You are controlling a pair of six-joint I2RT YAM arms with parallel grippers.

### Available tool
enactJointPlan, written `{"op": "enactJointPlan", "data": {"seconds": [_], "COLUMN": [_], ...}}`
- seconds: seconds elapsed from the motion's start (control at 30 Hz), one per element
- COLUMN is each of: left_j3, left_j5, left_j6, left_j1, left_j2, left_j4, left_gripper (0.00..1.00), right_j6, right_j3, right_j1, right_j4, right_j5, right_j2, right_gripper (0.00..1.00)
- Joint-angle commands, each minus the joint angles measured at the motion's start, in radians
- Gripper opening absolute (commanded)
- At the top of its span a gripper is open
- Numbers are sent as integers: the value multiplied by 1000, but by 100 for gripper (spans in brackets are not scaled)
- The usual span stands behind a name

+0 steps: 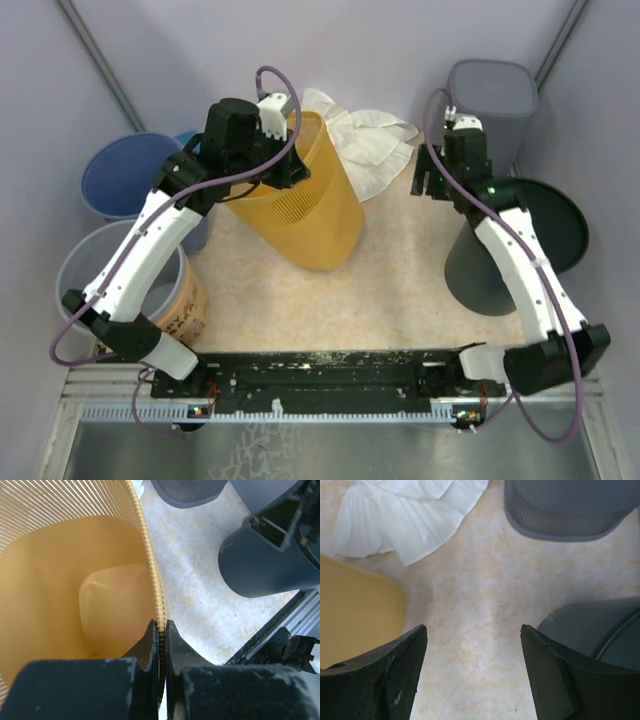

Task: Turn the large container upside down

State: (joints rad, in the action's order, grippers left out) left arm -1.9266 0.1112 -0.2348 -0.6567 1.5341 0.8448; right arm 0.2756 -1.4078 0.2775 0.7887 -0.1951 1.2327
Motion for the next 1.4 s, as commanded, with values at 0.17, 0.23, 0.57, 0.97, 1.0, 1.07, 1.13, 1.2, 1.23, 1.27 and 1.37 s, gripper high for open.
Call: {"op": "enactJointPlan", "data": {"seconds": [0.17,0.23,0.57,0.97,1.0,1.07,1.13,1.2,1.23,1.27,1.37], "left_j3": [31,32,88,104,108,126,168,228,268,313,462], "left_j5": [-13,-12,19,109,115,133,161,184,200,225,318], "left_j6": [6,10,0,-80,-91,-125,-177,-241,-280,-331,-481], "left_j1": [0,0,0,0,2,3,7,14,21,31,69], "left_j2": [-78,-79,-87,-65,-68,-75,-87,-104,-114,-128,-171], "left_j4": [-155,-152,-207,-308,-322,-357,-415,-486,-533,-606,-786], "left_gripper": [0,0,0,0,0,0,0,0,0,0,0], "right_j6": [-44,-29,17,14,12,14,26,38,44,49,55], "right_j3": [-319,-314,13,-100,-116,-123,-106,-71,-45,-33,-8], "right_j1": [-18,-28,-74,-99,-98,-98,-98,-98,-98,-99,-98], "right_j4": [171,201,215,223,204,151,89,24,-3,-25,-36], "right_j5": [-393,-430,-470,-299,-258,-156,-56,34,68,93,126], "right_j2": [373,385,130,-19,-37,-72,-111,-147,-160,-168,-177], "right_gripper": [76,76,77,78,78,78,78,78,78,78,78]}}
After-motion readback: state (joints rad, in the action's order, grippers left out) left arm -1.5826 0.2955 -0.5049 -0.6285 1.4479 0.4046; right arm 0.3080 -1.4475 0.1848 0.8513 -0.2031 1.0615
